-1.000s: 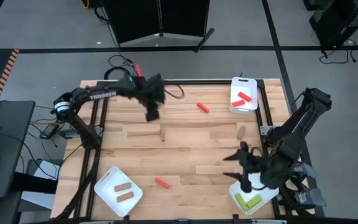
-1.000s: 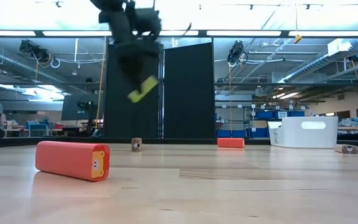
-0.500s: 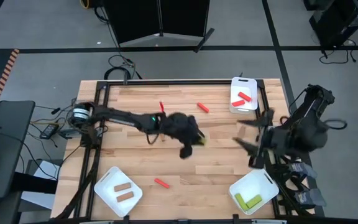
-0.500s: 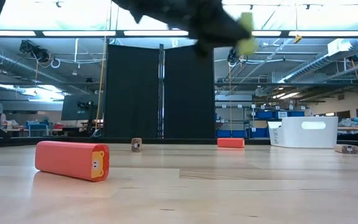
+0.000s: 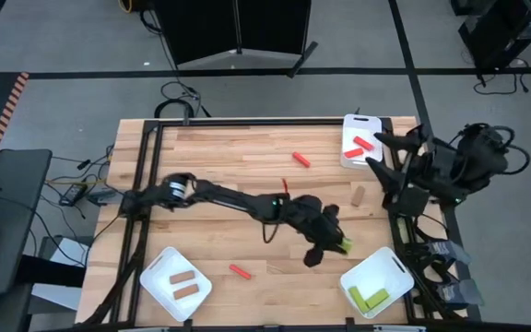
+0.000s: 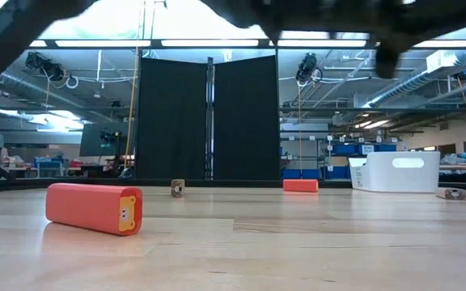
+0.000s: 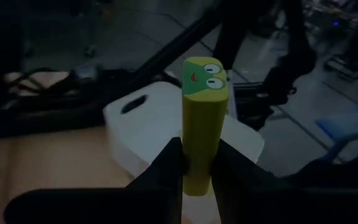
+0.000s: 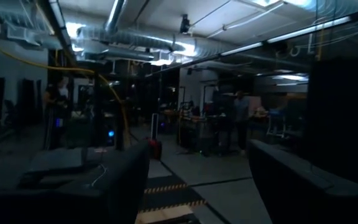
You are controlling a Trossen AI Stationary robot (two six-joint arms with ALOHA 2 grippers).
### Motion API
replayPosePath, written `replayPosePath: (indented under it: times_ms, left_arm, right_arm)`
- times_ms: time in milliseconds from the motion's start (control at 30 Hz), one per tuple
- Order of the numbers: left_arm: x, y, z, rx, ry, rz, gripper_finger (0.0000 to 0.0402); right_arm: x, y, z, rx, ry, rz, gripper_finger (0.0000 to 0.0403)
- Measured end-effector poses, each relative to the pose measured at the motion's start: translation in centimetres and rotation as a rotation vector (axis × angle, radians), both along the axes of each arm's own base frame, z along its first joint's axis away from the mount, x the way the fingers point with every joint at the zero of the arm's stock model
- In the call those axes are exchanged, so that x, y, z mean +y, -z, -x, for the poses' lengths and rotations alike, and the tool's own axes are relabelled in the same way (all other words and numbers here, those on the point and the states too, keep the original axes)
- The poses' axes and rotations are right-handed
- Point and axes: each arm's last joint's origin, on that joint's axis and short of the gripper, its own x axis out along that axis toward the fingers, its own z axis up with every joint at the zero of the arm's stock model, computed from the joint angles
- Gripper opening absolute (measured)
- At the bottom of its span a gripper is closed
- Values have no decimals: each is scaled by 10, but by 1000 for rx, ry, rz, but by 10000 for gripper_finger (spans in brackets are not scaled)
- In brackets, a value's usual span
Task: Sort blocks
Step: Put the green block into the bottom right bin, then put the top orange block into the top right bin
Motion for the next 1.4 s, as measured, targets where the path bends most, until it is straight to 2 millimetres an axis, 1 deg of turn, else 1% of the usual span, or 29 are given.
replayPosePath:
  times_ms: [33,67,100,167,200,267,367,433,533,700,933,1000,1100,1233,1333,1400]
  left_arm:
    - [-3,6,-7,-2,18,4,60]
    - [-6,6,-13,-19,28,10,60]
    - [-9,12,-17,8,48,12,60]
    - [-15,21,-30,-25,69,23,60]
    - [-17,28,-33,7,92,37,60]
    - [-23,39,-44,-17,117,69,60]
    - [-35,56,-53,-17,175,125,60]
    - [-44,67,-52,-48,193,148,60]
    - [-54,76,-50,-38,211,157,60]
    - [-61,77,-48,-51,210,125,60]
    - [-61,78,-49,-41,154,119,61]
    - [-61,80,-49,-28,140,115,81]
    - [-60,80,-49,-25,132,124,138]
    - [-51,75,-52,-5,113,146,205]
    - [-41,74,-54,37,93,152,232]
    - [-34,71,-55,61,72,156,235]
  right_arm:
    - [-1,0,0,0,6,3,281]
    - [-2,-1,1,-4,13,3,280]
    - [-3,-1,1,-3,18,8,280]
    - [-5,-2,1,-3,26,13,278]
    - [-5,-2,1,-2,29,16,277]
    - [-6,-2,1,-2,35,16,277]
    - [-7,-1,-1,3,45,22,278]
    - [-8,-1,-1,6,51,24,279]
    - [-8,-1,-2,7,58,25,277]
    - [-11,-1,-3,8,73,26,272]
    - [-9,0,-5,13,72,28,274]
    - [-8,1,-6,14,73,29,274]
    - [-8,1,-7,21,77,31,270]
    - [-6,3,-10,34,87,32,266]
    - [-3,6,-14,57,101,40,266]
    - [-1,8,-17,73,113,43,266]
